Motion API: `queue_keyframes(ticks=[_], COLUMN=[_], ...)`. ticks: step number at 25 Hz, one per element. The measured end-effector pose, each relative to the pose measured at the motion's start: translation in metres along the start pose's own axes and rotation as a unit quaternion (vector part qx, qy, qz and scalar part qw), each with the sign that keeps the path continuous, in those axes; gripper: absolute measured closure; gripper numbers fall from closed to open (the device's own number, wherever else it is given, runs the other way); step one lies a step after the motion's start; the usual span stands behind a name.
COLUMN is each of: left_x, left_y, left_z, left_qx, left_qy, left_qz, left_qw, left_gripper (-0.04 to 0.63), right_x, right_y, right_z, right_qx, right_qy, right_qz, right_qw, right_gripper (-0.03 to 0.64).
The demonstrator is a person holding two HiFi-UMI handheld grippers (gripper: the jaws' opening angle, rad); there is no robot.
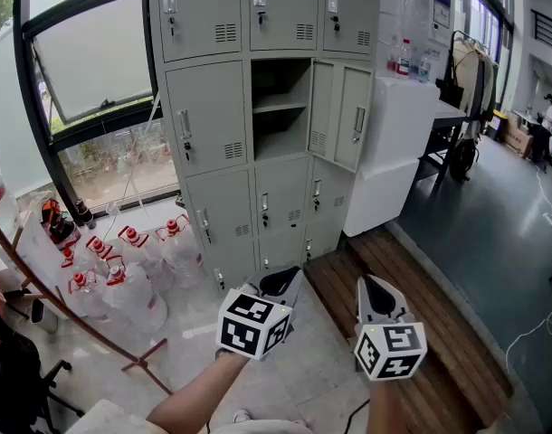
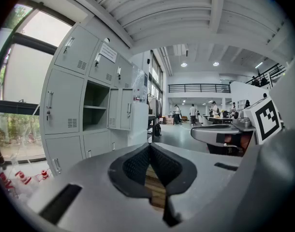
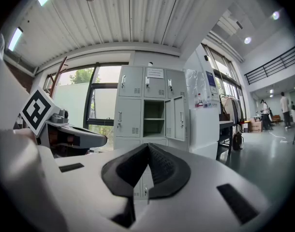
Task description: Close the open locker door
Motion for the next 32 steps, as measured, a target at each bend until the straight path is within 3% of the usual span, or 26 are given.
queue_keyframes(ticks=[19,27,32], left_x=[0.016,0.019,0.021], left_y=[-0.058,-0.051,-0.024], left_z=[-0.049,-0.082,-0.111], left_qx=[-0.006,-0.017,-0.021], left_qy=[0.003,0.005,0.008], left_qz=[-0.011,-0.012,-0.006], left_qw=[0.9999,0.9998,0.9997], left_gripper=[0.589,0.588,0.589], right_x=[-0.006,-0.007,-0.005], right_y=[-0.063,-0.083,-0.090], right_z=[0.015,-0.009,-0.047], right_qx=[0.024,0.019,0.020], right_qy=[-0.027,-0.021,-0.013], right_qz=[-0.015,-0.015,-0.011], right_qw=[0.999,0.999,1.000], right_gripper=[0.611,0.611,0.611])
Point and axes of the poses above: the fingertips, and each gripper's own axes: z backward along the fingers, y to its left, x out of its top, the point moved 7 cm from there along z, backward along the fingers, and after that the axes turned 5 degrees about y, right-handed, at the moved point
